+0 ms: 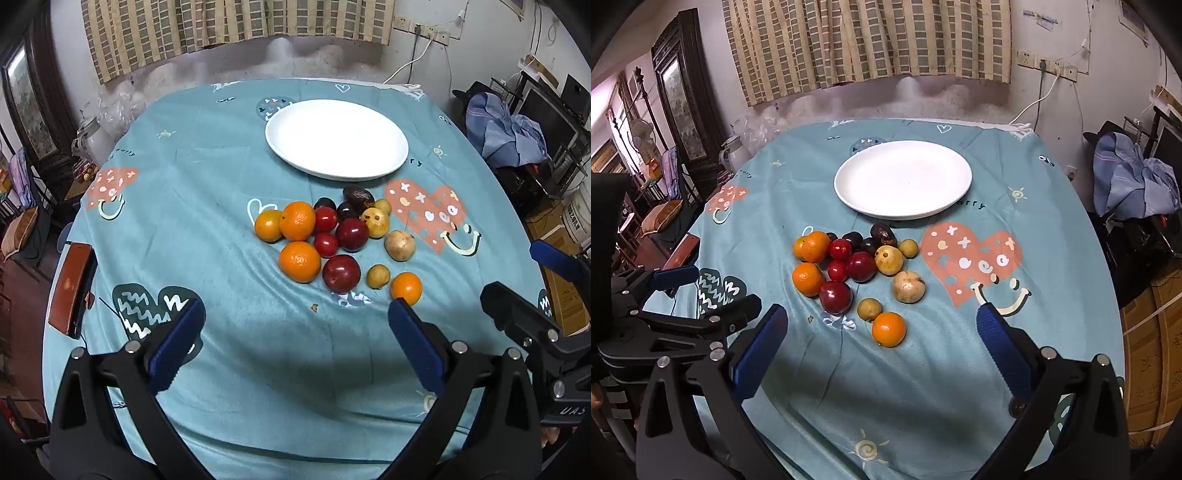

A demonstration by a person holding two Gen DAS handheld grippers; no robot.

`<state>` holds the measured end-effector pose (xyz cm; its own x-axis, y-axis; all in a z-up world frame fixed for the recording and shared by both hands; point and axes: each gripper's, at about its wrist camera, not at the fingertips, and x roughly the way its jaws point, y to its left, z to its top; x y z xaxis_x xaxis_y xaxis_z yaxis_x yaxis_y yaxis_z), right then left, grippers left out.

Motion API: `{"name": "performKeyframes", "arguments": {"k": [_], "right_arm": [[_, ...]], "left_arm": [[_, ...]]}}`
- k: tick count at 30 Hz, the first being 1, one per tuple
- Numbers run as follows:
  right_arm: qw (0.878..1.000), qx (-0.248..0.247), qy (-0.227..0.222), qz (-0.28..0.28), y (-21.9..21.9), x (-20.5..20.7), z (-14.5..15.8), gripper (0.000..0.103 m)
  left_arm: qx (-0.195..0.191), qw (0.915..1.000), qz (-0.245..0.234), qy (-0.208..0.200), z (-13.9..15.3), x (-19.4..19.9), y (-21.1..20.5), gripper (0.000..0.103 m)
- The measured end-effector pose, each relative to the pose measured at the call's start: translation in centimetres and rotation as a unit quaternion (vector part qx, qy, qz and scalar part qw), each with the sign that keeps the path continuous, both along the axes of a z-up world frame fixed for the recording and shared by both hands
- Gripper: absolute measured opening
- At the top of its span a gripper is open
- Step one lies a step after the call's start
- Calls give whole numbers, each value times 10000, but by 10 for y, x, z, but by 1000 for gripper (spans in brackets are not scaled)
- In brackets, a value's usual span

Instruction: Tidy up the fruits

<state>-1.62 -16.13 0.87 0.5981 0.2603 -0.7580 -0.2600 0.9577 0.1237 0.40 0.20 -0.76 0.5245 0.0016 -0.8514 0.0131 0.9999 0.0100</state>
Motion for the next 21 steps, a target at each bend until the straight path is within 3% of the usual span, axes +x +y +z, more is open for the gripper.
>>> {"name": "performKeyframes", "arguments": {"k": [21], "right_arm": [[10000, 11, 20, 2, 1, 1, -1, 102]], "left_arm": [[21, 10000, -5, 61, -3, 1, 0, 101]]}}
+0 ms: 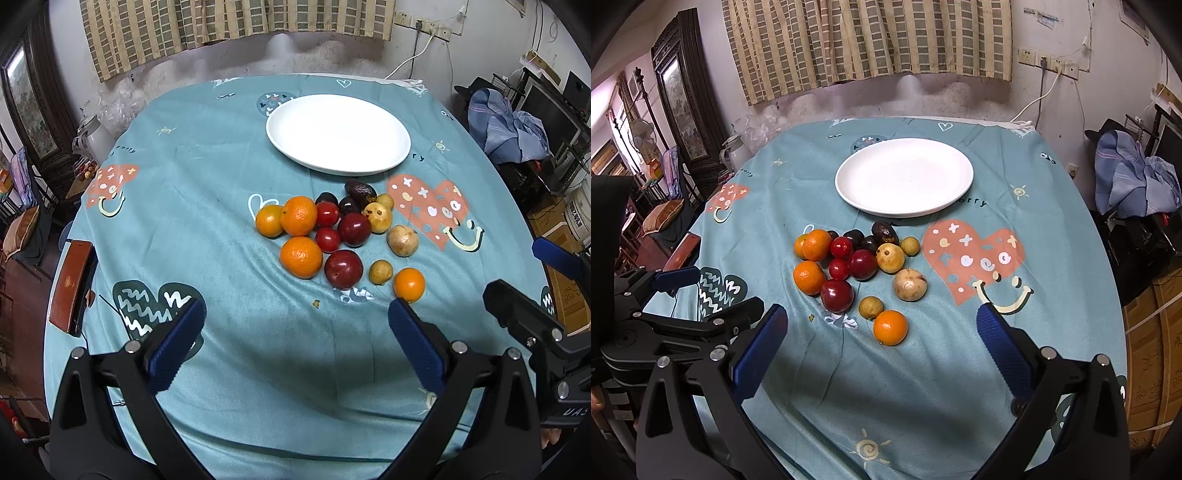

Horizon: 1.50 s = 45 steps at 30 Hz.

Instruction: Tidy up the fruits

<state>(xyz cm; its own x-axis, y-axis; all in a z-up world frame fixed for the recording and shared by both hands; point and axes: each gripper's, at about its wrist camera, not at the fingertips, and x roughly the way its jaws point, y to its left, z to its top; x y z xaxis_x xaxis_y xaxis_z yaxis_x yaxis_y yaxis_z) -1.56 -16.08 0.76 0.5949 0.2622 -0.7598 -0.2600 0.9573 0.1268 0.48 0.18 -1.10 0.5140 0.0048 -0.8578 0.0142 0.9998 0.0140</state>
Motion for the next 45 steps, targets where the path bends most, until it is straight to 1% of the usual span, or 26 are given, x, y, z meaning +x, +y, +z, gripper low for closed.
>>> {"name": "performKeyframes", "arguments": {"k": [24, 45], "right_arm": [[10000, 16, 23, 7, 0, 1, 0, 102], [10000, 27, 56, 9, 0, 3, -5, 102]], "left_arm": [[-8, 10000, 15, 41, -5, -3, 4, 101], [-12, 9997, 69, 234, -12, 6, 4, 101]]}}
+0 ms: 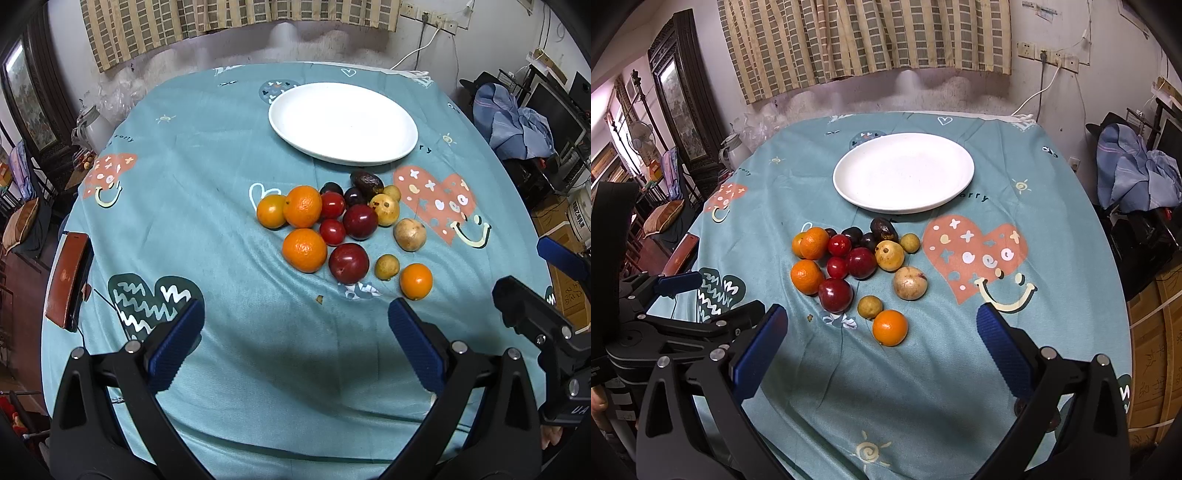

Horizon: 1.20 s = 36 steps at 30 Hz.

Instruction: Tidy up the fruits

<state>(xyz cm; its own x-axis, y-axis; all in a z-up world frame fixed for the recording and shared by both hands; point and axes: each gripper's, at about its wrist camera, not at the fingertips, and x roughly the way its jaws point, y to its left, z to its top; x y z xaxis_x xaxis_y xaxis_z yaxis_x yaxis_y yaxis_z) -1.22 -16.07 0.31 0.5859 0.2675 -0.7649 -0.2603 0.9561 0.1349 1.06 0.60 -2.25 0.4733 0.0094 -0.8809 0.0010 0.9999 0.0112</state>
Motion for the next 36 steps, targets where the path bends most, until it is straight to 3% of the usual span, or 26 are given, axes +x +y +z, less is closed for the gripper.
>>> {"name": "performKeyframes", "arguments": {"k": [14, 19, 23, 29, 36], "right_arm": [[9996, 186, 171, 81, 3, 3, -13, 102], [9983, 479, 295, 181, -13, 7, -30, 102], [9974, 521, 491, 31, -33, 4, -48, 102], [9962, 438, 750, -42, -43, 4, -62, 102], [9946, 471, 886, -262, -55, 5, -68, 102]], "left_arm": [[-84, 9998, 6, 200, -11, 8, 2, 101], [-515, 9984, -62, 234, -32, 15, 24, 101], [-297, 9991, -164, 252, -60, 22, 42, 101], [-838, 9957, -180, 344, -79, 45, 50, 96], [-798, 9933, -778, 311, -89, 82, 19, 84]]}}
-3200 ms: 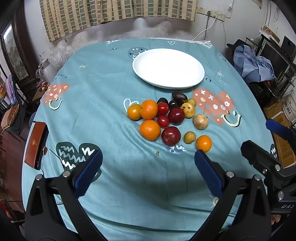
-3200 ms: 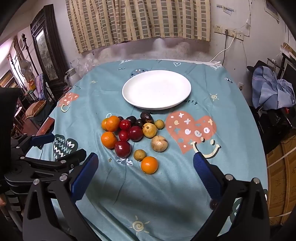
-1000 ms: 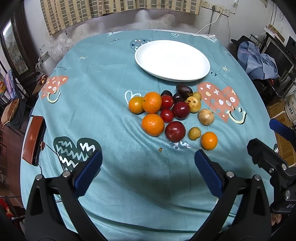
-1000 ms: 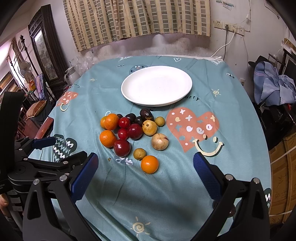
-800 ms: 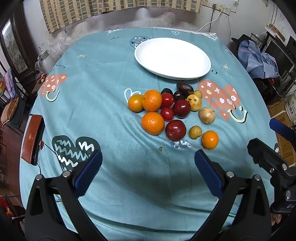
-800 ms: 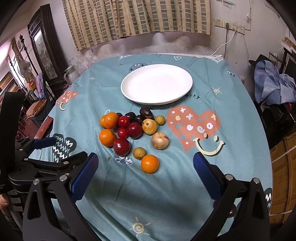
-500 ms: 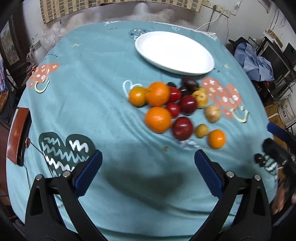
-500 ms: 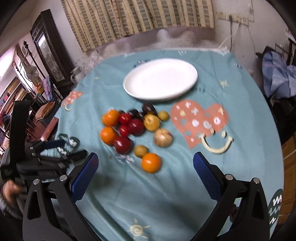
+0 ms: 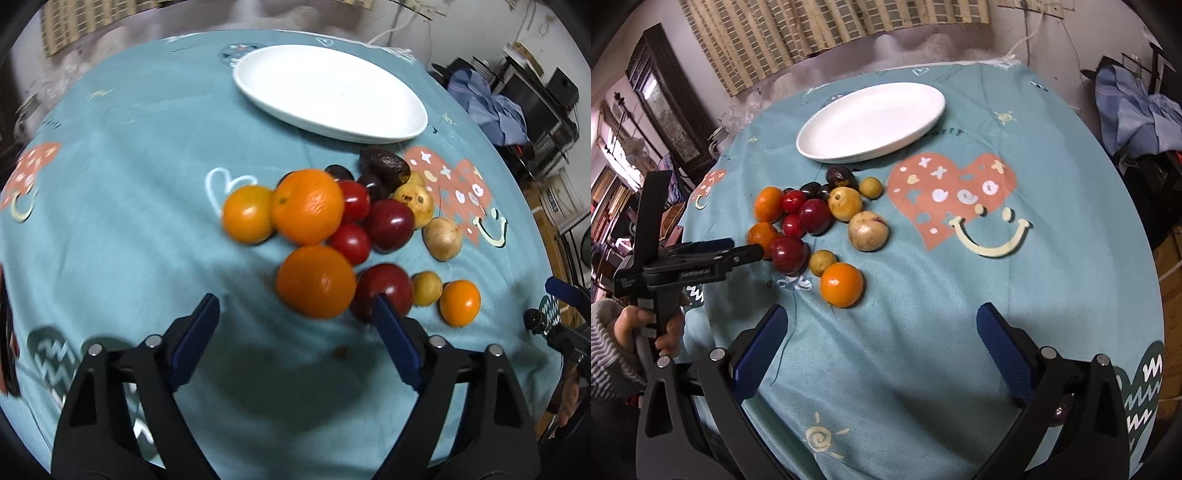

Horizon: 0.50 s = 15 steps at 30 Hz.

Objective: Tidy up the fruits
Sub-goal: 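Grasp a large orange with the left tool while the right tool grasps a mandarin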

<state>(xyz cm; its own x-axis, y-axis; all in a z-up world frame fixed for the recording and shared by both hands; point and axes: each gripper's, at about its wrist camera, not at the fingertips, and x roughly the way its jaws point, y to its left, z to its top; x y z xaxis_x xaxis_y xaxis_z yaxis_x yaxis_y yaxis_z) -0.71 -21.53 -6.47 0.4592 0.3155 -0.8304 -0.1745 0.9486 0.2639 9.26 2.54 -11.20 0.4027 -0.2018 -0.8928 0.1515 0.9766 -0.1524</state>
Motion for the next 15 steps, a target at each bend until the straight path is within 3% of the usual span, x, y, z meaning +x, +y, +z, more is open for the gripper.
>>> {"name": "performKeyframes", "arguments": {"k": [5, 7, 9, 12, 15], "right_arm": [[9997, 187, 93, -102, -9, -3, -4, 102], [9995, 292, 80, -82, -10, -3, -3, 102], [9993, 375, 91, -4, -7, -2, -3, 102], [9990, 372, 177, 198, 4, 4, -6, 102], [9983, 368, 209, 397, 14, 11, -9, 101]], "left_arm": [[-632, 9978, -142, 154, -9, 18, 5, 75], [-874, 9956, -268, 220, -12, 19, 6, 68], [-1077, 9931, -350, 295, -16, 18, 11, 52], [-1464, 9879, -327, 402, -23, 19, 21, 47], [-1488, 9877, -279, 388, -22, 19, 18, 47]]}}
